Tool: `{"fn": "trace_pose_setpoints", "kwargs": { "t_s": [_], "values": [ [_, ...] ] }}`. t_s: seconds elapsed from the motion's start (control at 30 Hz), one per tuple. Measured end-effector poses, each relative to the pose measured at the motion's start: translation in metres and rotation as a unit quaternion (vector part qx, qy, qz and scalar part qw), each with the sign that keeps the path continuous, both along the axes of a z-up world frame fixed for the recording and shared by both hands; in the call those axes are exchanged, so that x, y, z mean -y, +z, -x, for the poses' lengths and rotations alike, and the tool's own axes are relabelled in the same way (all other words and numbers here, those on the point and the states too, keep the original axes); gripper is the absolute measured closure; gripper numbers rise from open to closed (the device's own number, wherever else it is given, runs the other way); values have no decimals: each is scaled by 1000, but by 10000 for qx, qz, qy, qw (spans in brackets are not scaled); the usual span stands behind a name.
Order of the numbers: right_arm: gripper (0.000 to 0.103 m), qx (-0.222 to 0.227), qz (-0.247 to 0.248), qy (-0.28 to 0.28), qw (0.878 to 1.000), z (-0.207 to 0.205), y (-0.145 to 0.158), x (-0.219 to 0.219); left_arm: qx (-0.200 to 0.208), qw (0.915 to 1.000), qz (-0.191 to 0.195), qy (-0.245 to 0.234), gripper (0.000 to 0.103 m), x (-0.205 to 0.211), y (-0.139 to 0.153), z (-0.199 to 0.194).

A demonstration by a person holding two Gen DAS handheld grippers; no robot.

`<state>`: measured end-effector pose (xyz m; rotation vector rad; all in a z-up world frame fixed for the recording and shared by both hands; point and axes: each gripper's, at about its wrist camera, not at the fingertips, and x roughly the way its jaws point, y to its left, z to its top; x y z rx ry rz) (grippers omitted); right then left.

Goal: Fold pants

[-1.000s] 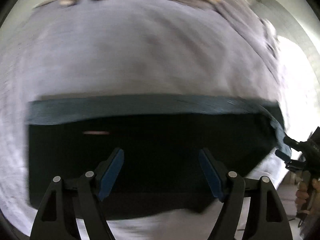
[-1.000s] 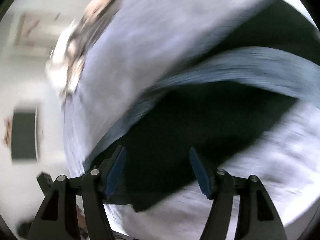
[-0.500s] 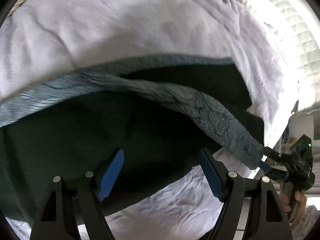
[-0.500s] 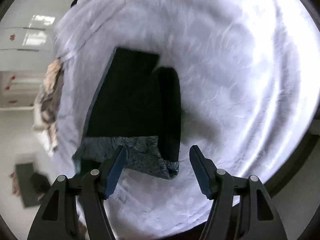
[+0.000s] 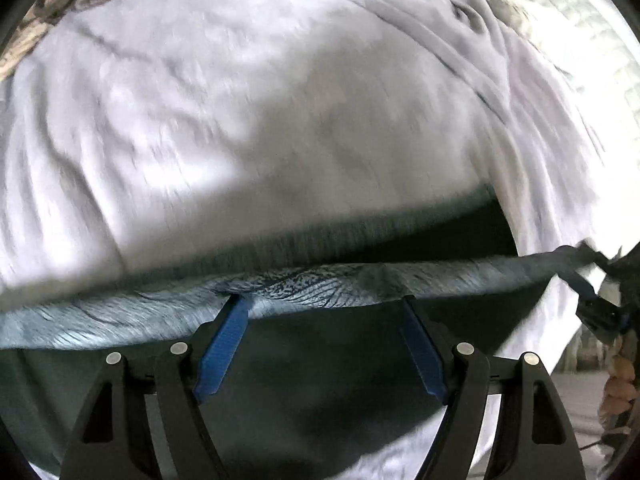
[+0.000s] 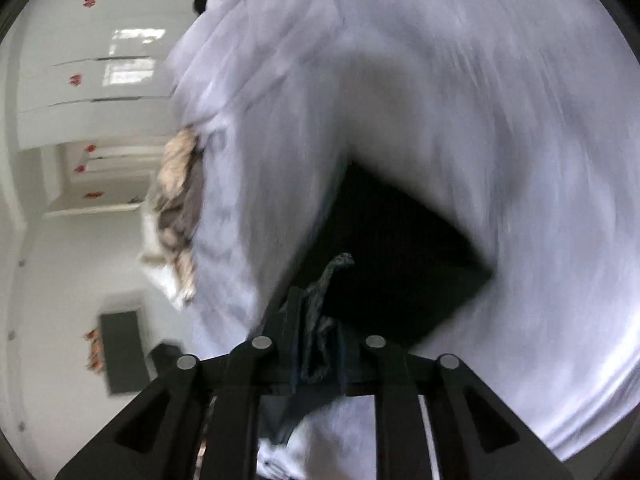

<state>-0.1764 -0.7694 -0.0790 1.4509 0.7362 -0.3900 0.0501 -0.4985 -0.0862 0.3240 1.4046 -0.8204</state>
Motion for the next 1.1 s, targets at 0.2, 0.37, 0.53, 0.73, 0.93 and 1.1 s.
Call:
{"fn": "trace_pose_setpoints", "kwargs": {
  "t_s": [0.2,0.37,0.53,0.73,0.93,1.1],
  "values": [
    [29,-579,572,6,9967,10,6,1,346,9992,-112,137,25,-28,11,-14],
    [47,-1089,52,-34,9940,32,-47,-19,366,9970,-522,431,25,-63,1,-12],
    [94,-678,345,-102,9970,24,-38,-12,423,9949,-669,618,25,-74,-7,-9],
    [94,-1633,335,380,9853,12,-61,-14,494,9920,-1089,417,25,-68,-32,-4],
    [72,-2002,1566,559,9655,-3,-9,-27,613,9941,-740,510,25,-84,-2,-15],
    [72,-1485,2126,1857,9478,-75,9,-60,687,9918,-906,591,25,-62,-22,-32]
  ]
}}
